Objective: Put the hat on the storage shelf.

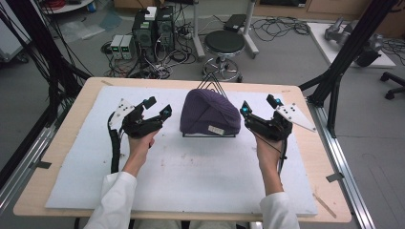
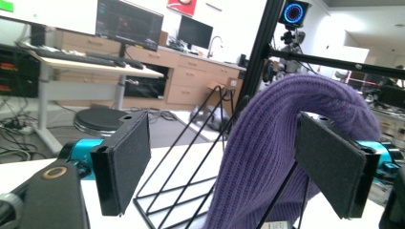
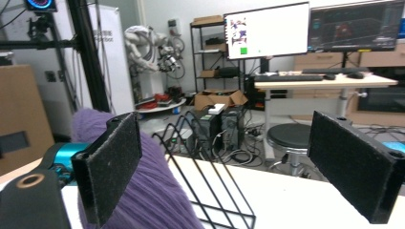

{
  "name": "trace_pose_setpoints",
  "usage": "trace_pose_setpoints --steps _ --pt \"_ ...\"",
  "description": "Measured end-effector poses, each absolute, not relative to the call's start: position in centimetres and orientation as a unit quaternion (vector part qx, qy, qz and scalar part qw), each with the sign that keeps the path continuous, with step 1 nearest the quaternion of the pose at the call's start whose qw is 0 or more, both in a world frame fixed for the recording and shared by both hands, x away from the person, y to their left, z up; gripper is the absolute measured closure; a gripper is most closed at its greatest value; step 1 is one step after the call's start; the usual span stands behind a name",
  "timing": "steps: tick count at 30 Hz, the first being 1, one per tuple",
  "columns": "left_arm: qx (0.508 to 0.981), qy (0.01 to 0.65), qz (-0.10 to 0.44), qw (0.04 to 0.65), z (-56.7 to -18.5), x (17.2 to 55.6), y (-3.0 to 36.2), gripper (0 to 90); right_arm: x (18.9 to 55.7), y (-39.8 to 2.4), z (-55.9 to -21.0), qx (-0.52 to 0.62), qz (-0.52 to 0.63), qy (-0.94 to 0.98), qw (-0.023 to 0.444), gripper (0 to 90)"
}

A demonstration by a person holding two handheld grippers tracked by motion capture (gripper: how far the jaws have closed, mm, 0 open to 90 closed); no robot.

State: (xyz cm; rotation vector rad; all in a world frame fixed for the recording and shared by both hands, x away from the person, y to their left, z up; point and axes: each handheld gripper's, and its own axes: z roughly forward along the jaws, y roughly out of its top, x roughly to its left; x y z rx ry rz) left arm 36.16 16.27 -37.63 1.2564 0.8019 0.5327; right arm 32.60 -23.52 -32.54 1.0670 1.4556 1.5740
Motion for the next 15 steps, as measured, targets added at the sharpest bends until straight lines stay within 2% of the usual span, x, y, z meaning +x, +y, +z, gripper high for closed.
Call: trace_pose_setpoints --steps 7,15 --pt "0.532 0.37 0.262 0.715 -37.0 34.4 18.2 20.7 31.4 -25.0 -32.8 0.435 0.612 0.555 0.359 10.7" --pt "0.509 0.38 0.299 0.712 -36.3 31.8 22.1 20.7 28.8 -25.7 -32.1 0.422 0.616 0.545 0.381 10.8"
